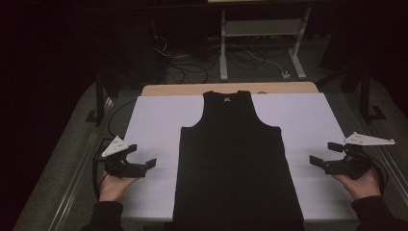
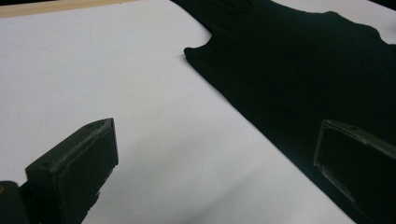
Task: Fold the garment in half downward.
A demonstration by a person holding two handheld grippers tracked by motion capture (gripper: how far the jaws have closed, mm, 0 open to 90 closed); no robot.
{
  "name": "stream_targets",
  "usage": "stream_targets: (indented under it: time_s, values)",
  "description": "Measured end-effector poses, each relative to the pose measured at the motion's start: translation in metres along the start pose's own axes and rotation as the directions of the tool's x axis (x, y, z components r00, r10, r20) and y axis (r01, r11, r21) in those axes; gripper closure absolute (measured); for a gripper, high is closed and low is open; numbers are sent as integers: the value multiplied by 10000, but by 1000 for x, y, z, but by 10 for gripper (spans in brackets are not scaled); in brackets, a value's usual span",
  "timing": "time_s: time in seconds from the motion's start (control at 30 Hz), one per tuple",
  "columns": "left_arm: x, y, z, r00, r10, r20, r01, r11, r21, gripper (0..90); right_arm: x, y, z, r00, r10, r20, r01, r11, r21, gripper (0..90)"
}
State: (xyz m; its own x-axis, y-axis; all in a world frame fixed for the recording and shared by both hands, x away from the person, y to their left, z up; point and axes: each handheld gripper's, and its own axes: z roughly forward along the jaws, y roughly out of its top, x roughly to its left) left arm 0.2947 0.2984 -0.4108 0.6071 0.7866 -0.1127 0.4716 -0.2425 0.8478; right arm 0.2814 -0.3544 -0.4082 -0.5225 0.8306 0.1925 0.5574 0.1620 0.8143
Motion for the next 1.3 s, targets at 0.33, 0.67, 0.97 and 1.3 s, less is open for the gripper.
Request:
stream_targets:
  time_s: [0.33,0.67,0.97,1.3]
  values:
    - [-4,7,5,9993,325,198,-333,9986,404,0,4,7,5,9997,-224,23,223,9988,445,0]
    - [-10,17,9,9972,681,303,-700,9954,659,0,5,16,5,9994,-343,-59,346,9974,626,0]
    - [-7,25,10,9970,695,331,-716,9950,699,0,5,24,4,9988,-468,-109,474,9968,641,0]
    - [-6,38,12,9956,836,425,-869,9928,822,0,5,38,8,9978,-620,-241,638,9947,812,0]
